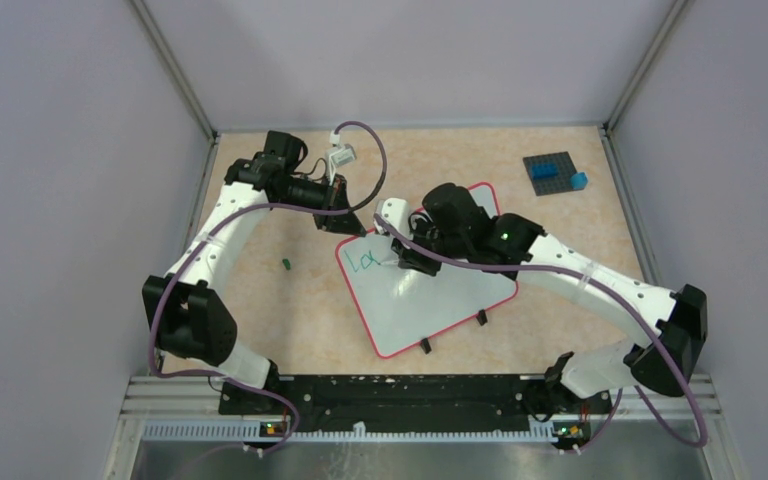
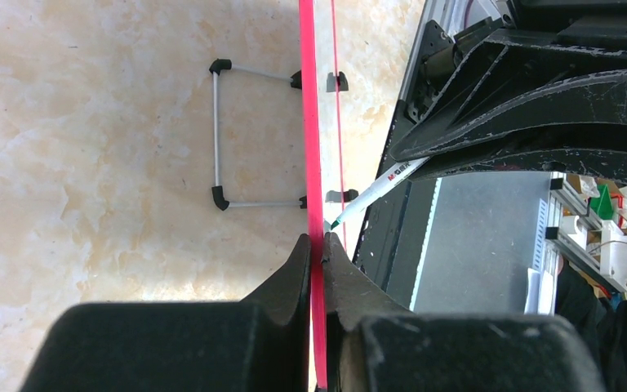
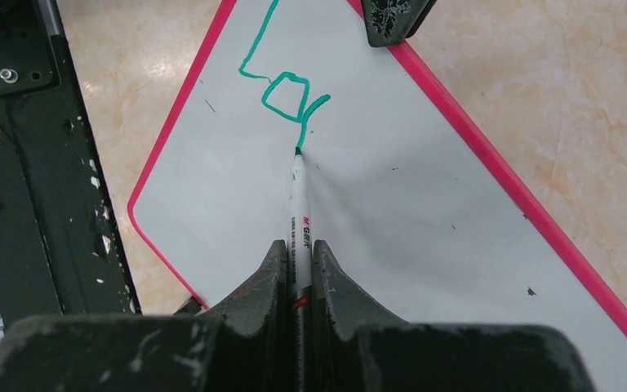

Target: Write a sentence on the whiteboard

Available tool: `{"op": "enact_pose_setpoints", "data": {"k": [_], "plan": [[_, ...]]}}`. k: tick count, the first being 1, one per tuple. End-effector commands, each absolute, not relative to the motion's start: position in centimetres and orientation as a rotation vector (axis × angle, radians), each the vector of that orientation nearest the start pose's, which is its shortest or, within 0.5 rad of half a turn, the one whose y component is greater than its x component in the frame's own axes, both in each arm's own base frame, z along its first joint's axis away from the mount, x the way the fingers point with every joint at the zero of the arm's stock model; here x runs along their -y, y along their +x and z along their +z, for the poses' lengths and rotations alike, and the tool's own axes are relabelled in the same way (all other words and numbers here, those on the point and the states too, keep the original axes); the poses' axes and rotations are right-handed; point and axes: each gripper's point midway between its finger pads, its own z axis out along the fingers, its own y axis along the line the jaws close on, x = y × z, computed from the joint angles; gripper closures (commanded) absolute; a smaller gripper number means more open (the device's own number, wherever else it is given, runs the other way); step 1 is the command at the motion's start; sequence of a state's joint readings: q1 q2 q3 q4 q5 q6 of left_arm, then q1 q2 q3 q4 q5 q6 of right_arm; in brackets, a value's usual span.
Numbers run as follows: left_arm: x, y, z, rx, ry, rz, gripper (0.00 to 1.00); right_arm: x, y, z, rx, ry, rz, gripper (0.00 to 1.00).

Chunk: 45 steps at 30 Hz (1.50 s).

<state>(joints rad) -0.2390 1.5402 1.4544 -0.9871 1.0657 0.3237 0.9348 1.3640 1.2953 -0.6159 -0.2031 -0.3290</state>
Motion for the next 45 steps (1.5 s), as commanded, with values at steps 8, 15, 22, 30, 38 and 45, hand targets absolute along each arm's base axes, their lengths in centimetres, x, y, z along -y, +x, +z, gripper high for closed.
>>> {"op": "enact_pose_setpoints", "data": {"k": [8, 15, 22, 30, 38, 45], "plan": [[22.3, 25.3, 25.3, -2.071, 1.004, -1.371, 1.0, -31.9, 24.5, 26.3, -1.749, -1.303, 0.499, 1.0], [22.3, 25.3, 25.3, -2.074, 1.003, -1.371, 1.0, -32.0, 25.1, 26.8, -1.743, -1.29, 0.497, 1.0], [22.3, 25.3, 25.2, -2.075, 1.003, -1.367, 1.0, -31.4, 23.3, 27.6, -1.718, -1.326, 0.553, 1.0], [22.2, 25.3, 25.2, -2.073, 1.005, -1.367, 1.0, -30.3, 21.6, 26.7, -1.723, -1.373, 0.58, 1.0], [22.2, 25.3, 25.2, -2.076, 1.005, -1.362, 1.0, -31.1, 21.7, 24.8, -1.752, -1.397, 0.596, 1.0], [22.2, 25.2, 25.2, -2.077, 1.004, -1.358, 1.0, -31.4, 22.5, 24.6, -1.758, -1.376, 0.57, 1.0]]}}
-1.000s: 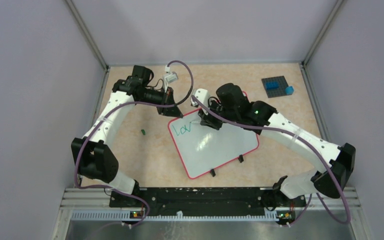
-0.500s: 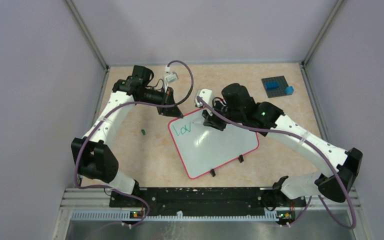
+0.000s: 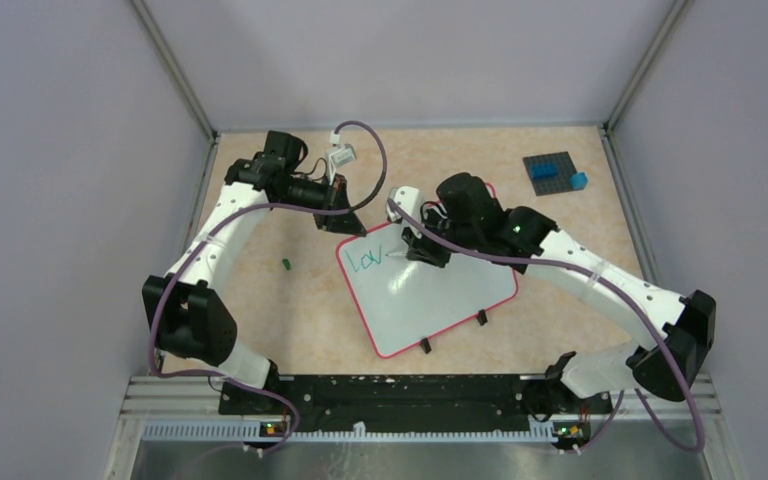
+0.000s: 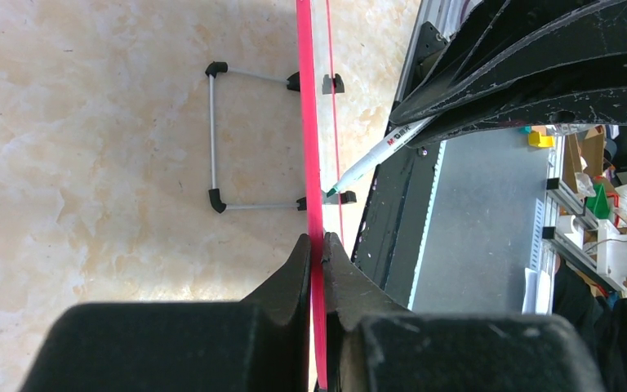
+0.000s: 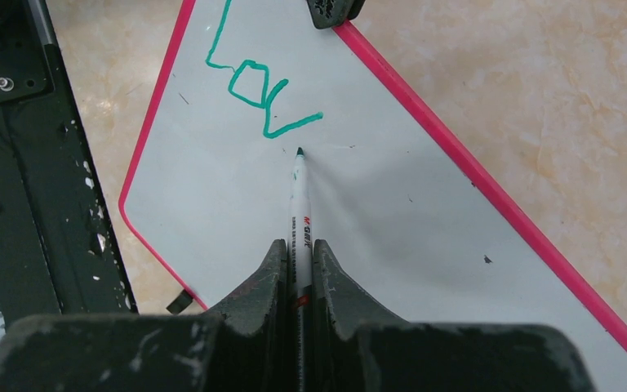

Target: Write a sentence on the whiteboard

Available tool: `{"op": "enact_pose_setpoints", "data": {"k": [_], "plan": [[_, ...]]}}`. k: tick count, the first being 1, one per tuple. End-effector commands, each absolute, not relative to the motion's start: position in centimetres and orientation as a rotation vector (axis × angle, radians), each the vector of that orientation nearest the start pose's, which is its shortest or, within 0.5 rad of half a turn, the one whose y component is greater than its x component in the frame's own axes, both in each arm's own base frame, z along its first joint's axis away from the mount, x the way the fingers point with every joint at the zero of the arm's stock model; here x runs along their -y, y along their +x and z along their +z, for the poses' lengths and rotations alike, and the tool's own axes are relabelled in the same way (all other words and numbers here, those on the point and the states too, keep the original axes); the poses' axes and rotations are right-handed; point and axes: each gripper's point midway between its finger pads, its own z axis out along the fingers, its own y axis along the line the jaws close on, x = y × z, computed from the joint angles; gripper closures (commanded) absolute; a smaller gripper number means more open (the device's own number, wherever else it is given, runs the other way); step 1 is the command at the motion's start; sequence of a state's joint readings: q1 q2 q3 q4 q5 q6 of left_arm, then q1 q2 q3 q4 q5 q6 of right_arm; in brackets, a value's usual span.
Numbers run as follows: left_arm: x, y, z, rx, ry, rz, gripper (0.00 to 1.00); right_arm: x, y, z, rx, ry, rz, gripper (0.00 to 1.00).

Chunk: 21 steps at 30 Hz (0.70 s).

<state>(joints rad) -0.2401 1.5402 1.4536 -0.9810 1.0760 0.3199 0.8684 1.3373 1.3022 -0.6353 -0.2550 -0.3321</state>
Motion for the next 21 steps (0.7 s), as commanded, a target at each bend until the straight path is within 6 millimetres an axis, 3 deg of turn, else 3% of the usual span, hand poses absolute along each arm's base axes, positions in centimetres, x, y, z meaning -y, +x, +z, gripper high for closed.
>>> {"op": "enact_pose_setpoints", "data": {"k": [1, 13, 21], "plan": [[22.2, 25.2, 25.1, -2.077, 1.005, -1.36, 1.0, -31.4, 22.6, 24.5, -1.762, -1.374, 0.561, 1.0], [22.2, 25.3, 25.1, -2.078, 1.003, -1.365, 1.0, -28.7, 24.5, 25.1, -1.79, -1.319, 0.434, 1.0], [22.2, 25.3, 25.2, -2.077, 1.003, -1.36, 1.0, -29.0, 25.4, 26.0, -1.777, -1.283, 0.417, 1.0]]}}
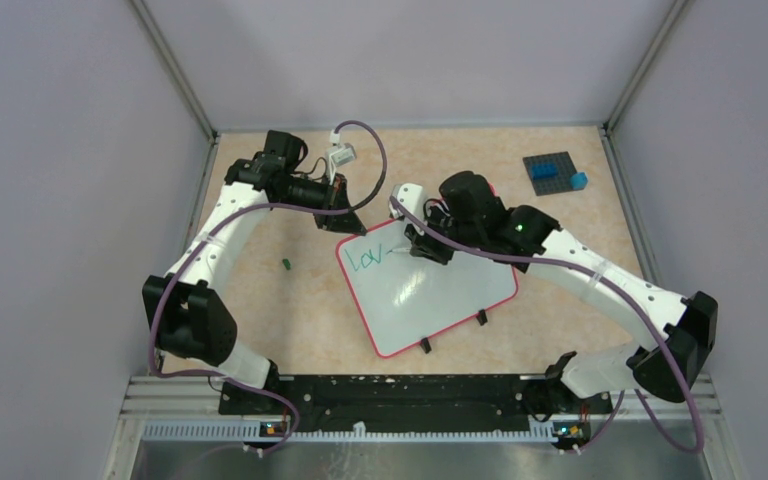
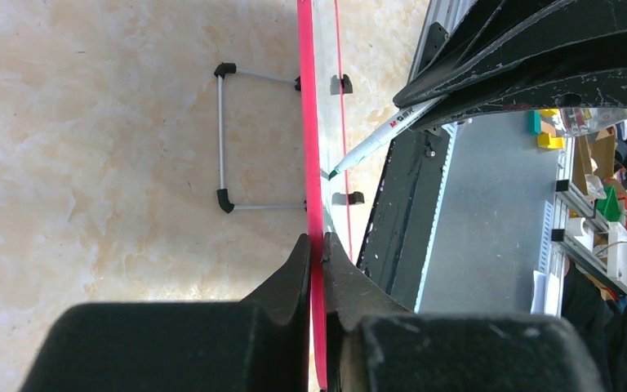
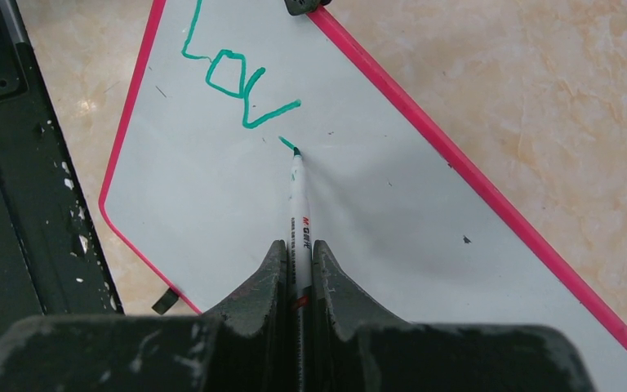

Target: Write a sentence on the whiteboard

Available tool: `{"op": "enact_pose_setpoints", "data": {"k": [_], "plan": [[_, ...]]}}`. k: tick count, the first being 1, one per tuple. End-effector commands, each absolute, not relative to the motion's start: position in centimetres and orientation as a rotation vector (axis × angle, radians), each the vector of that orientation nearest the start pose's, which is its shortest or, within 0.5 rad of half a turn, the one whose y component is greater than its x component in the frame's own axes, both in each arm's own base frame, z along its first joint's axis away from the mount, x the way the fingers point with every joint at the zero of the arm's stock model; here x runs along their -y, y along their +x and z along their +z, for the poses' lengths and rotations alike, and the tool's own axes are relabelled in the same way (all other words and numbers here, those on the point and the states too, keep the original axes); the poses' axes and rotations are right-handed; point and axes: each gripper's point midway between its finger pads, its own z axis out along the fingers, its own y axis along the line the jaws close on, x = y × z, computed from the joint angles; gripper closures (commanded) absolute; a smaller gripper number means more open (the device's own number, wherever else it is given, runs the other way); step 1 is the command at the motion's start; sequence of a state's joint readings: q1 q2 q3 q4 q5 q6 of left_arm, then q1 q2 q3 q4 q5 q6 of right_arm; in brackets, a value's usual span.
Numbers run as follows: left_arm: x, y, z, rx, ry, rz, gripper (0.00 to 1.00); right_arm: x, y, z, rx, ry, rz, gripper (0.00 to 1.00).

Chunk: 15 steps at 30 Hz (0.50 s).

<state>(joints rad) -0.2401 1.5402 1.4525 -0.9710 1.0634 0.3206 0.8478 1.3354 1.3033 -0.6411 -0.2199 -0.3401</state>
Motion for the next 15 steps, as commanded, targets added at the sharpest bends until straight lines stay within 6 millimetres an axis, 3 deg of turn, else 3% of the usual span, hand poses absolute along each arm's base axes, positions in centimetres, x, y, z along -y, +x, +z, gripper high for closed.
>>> {"op": "enact_pose_setpoints", "data": {"k": [1, 7, 15], "plan": [[22.2, 25.3, 25.2, -2.077, 1.003, -1.361, 1.0, -29.1, 25.4, 26.2, -1.773, -1.279, 0.419, 1.0], [22.2, 25.3, 25.1, -2.077, 1.004, -1.359, 1.0, -29.7, 25.6, 27.0, -1.757, -1.268, 0.437, 1.0], [22.2, 25.4, 25.1, -2.075, 1.004, -1.362, 1.0, -30.5, 25.5, 26.4, -1.764, -1.291, 0.481, 1.0]]}}
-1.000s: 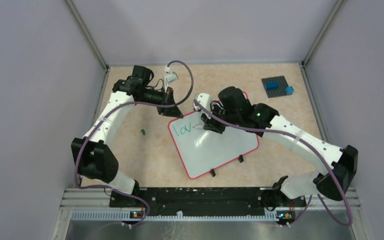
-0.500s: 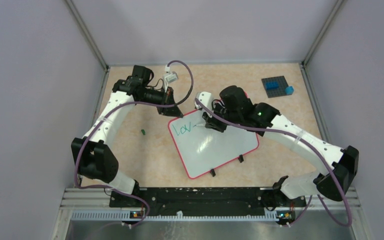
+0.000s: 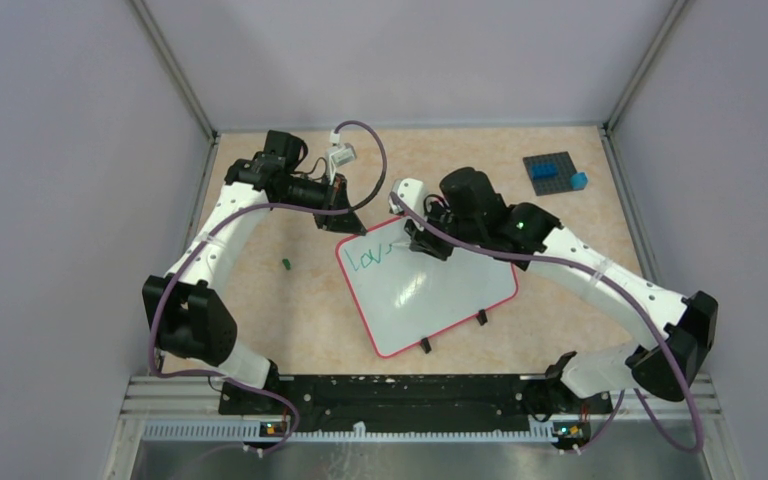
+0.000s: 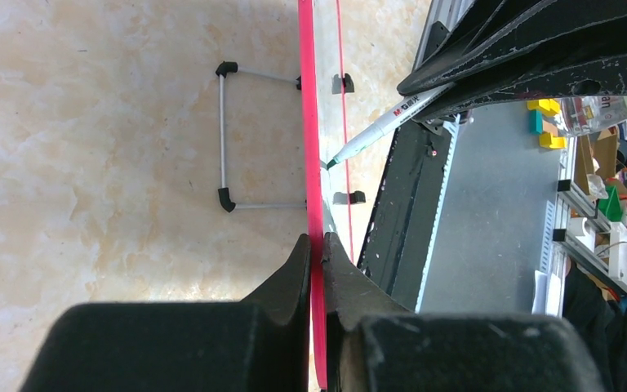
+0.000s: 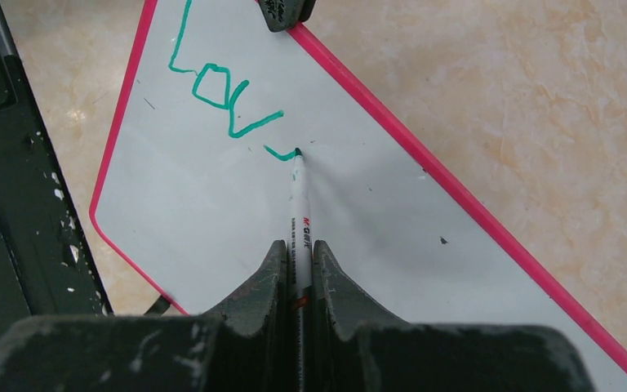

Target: Write a sentence on the whiteboard

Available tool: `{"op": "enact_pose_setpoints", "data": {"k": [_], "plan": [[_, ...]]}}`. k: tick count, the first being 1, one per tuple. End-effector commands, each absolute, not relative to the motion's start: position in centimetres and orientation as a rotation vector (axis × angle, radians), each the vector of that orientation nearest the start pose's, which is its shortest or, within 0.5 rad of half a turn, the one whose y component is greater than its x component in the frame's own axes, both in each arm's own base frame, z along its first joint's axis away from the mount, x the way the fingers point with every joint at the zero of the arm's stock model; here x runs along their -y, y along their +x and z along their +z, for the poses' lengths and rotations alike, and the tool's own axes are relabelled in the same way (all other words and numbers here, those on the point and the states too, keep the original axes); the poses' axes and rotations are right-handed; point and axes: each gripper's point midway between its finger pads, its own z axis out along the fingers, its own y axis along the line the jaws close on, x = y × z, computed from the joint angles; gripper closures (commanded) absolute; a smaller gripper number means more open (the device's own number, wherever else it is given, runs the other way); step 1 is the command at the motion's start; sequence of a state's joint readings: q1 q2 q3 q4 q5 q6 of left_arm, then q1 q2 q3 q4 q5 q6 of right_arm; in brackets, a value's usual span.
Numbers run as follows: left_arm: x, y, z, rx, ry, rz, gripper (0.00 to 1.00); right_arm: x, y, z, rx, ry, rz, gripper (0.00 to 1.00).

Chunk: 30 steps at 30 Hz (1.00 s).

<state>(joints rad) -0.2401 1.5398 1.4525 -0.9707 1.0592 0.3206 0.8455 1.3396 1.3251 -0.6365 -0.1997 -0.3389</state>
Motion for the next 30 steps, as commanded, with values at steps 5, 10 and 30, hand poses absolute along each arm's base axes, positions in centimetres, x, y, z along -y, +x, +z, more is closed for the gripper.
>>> {"op": "enact_pose_setpoints", "data": {"k": [5, 10, 30], "plan": [[22.3, 25.3, 25.2, -2.075, 1.004, -1.366, 1.0, -31.2, 25.1, 26.5, -1.752, -1.304, 0.506, 1.0], [22.2, 25.4, 25.0, -2.079, 1.004, -1.362, 1.0, -31.7, 24.6, 26.2, -1.75, -1.327, 0.517, 1.0], [22.2, 25.4, 25.0, -2.081, 1.006, -1.356, 1.0, -30.7, 22.6, 23.0, -1.803, -1.382, 0.542, 1.0]]}}
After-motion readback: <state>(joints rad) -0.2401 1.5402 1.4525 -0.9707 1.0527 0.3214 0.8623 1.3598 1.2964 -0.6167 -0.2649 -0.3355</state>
